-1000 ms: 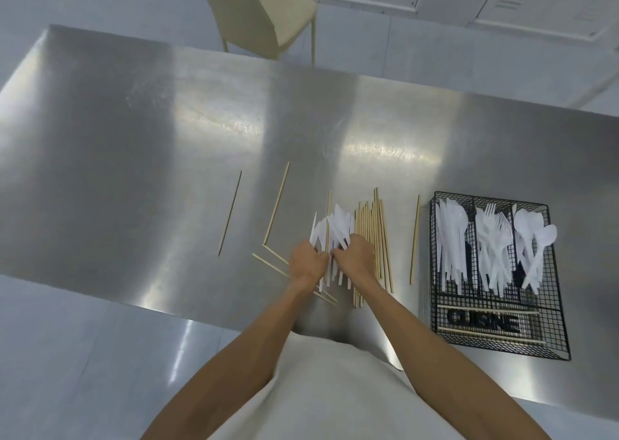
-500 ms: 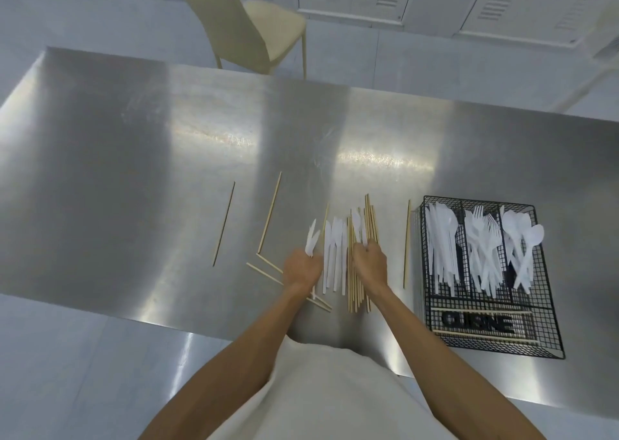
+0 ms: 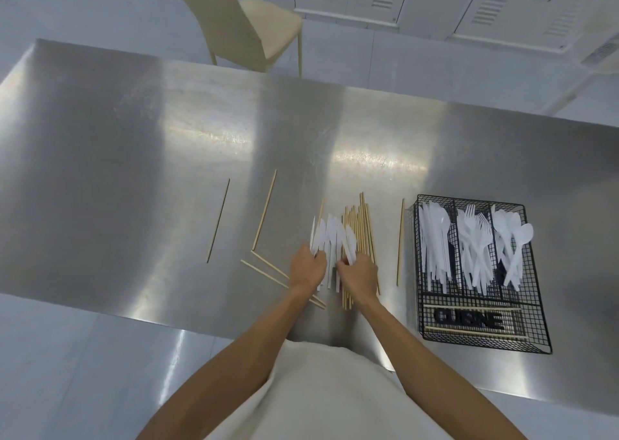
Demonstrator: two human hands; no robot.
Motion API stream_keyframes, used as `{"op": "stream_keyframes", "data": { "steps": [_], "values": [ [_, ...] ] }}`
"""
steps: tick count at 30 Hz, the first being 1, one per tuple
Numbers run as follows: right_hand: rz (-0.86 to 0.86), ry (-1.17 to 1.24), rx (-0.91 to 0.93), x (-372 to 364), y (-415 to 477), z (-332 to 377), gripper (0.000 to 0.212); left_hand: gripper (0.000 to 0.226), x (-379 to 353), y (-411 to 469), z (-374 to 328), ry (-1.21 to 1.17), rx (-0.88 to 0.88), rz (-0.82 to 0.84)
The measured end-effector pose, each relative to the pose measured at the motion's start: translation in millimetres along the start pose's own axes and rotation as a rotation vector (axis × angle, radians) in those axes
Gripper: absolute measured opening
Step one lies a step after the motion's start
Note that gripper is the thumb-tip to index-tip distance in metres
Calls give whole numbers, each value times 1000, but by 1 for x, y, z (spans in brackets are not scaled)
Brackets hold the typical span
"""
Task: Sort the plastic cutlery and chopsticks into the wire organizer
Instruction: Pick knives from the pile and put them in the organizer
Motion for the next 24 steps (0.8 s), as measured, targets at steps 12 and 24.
{"op": "stream_keyframes", "data": {
  "steps": [12, 24],
  "values": [
    [18, -235, 65, -7, 5, 11, 26, 27, -5, 3, 4, 117, 9, -48],
    [52, -415, -6, -5, 18, 25, 22, 15, 2, 6, -12, 218, 120, -74]
  ]
}}
Point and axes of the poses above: each hand's wrist, its own y-axis towards the middle knuckle, its own x-axis out of the back of the hand, z = x × y, the point moved 5 cm from there along y, towards the middle knuckle, and after that the axes turned 12 degrees about x, right-handed, at the moved point
